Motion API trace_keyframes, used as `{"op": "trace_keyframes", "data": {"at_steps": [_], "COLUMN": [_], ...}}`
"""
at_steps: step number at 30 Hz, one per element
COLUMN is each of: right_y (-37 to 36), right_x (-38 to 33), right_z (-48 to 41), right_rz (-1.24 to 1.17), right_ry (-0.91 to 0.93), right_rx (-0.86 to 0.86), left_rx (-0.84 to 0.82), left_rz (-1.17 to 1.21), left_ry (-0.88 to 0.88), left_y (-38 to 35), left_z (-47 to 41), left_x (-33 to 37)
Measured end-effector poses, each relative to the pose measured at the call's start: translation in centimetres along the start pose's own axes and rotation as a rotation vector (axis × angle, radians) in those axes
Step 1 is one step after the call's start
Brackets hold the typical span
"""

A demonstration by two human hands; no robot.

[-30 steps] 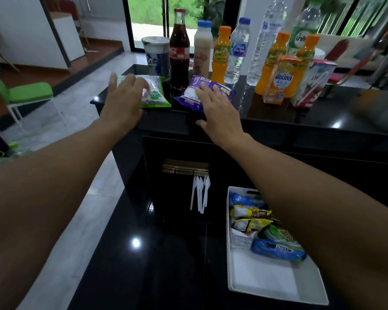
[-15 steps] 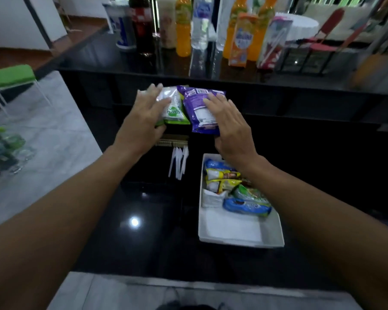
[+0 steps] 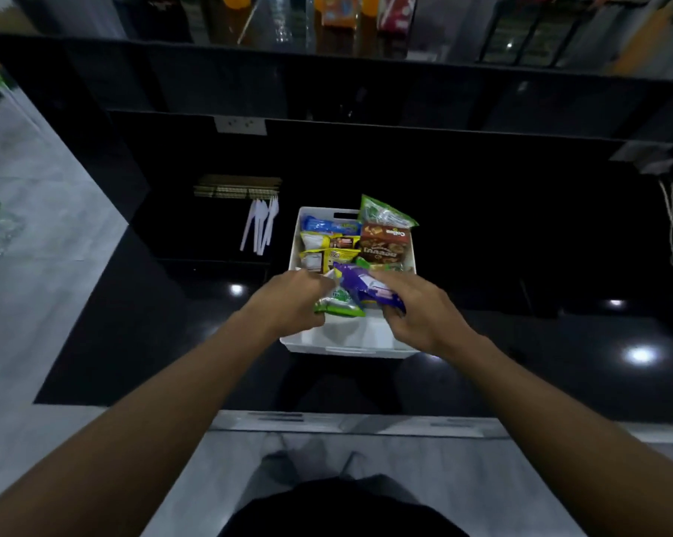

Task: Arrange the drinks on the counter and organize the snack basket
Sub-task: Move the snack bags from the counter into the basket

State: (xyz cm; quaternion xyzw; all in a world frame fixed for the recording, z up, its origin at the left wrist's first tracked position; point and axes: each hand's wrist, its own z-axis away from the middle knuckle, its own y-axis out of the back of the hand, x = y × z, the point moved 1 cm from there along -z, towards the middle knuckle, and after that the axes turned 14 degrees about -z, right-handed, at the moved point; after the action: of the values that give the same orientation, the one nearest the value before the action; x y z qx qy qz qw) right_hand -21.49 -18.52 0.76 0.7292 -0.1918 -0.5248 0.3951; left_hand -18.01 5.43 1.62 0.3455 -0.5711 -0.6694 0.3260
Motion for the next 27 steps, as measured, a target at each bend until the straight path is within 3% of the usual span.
{"op": "trace_keyframes", "data": {"at_steps": [10,17,27], "right_y": [-1.1,-1.9,-1.3], "right_x": [1.7,1.5,2.3], "right_z": [1.1,-1.2,-3.0], "right_rz": [0.106,0.178,0.184], "right_ry": [-0.157,-0.230,-0.199], "right_rx": [-0.337,-0.281,-0.361], "left_rx": [-0.107,-0.155,-0.215], "left_rz": [0.183,0.128,0.250], "left_ry": [0.101,0.016,-0.046], "left_y": [-2.9,-3.5,-6.7], "left_z": [-1.1,-2.4,-1.7], "left_x": [1.5,2.3,1.4]}}
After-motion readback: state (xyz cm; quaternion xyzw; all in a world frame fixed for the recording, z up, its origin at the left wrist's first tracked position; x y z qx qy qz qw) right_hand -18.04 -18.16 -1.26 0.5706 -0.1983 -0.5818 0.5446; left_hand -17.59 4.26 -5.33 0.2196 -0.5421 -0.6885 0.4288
